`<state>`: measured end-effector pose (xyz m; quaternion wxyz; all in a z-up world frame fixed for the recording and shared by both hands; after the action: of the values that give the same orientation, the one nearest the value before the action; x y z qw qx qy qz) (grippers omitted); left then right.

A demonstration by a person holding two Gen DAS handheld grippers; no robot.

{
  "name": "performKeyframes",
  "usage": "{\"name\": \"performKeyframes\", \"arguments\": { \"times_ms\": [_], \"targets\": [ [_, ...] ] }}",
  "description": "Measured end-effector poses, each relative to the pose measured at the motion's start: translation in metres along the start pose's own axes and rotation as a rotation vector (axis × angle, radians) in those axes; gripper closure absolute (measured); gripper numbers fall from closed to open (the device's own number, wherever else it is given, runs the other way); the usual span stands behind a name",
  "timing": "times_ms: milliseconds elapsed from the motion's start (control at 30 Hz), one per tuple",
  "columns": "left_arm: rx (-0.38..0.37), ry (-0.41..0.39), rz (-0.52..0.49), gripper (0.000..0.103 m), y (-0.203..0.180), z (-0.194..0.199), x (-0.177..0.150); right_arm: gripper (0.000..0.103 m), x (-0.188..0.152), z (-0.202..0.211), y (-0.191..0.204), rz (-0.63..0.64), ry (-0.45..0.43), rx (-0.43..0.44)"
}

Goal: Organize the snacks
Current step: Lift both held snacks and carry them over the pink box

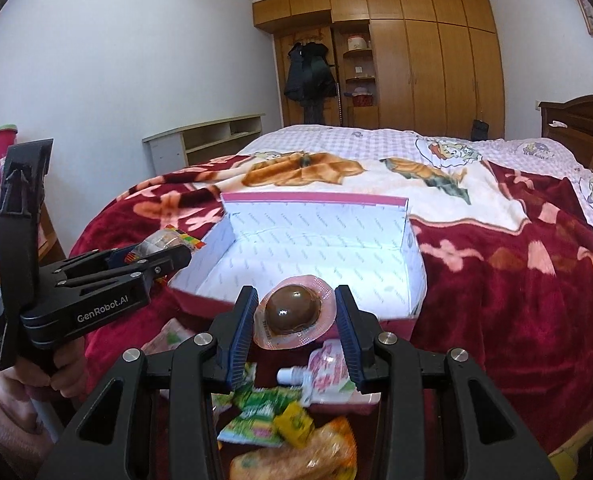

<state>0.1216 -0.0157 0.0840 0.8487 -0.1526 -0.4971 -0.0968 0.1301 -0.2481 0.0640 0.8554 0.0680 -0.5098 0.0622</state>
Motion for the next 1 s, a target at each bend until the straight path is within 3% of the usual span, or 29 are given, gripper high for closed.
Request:
{"name": "performKeyframes", "arguments": {
  "times_ms": [467,700,1000],
  "targets": [
    [0.008,0.069,-0.007,0.060,0.008,-0.073,0.008,0.063,0.018,-0.069,-0.029,-0.050,0.069,-0.019],
    [-0.032,0.110,0.011,0.060,0.019,-0.107,0.012,0.063,0.027,-0.107,-0.037,-0.073,0.104,-0.020],
    [-0.017,0.200,0.083,0.060,0.046,-0.138,0.010,0.062,0.028,-0.148,-0.038,-0.090,0.154,-0.021]
  ]
}}
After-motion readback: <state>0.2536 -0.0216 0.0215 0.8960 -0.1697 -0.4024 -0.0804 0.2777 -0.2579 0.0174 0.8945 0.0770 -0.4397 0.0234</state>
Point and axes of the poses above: each gripper's, at about its wrist camera, not at the fingertips, and z roughly against the way its jaws point, y to its left, x to its top, the point moved 4 cm from there along -z, roughly the way its jaws point, and after that the axes turned 9 degrees about -x, right-handed, at the moved point
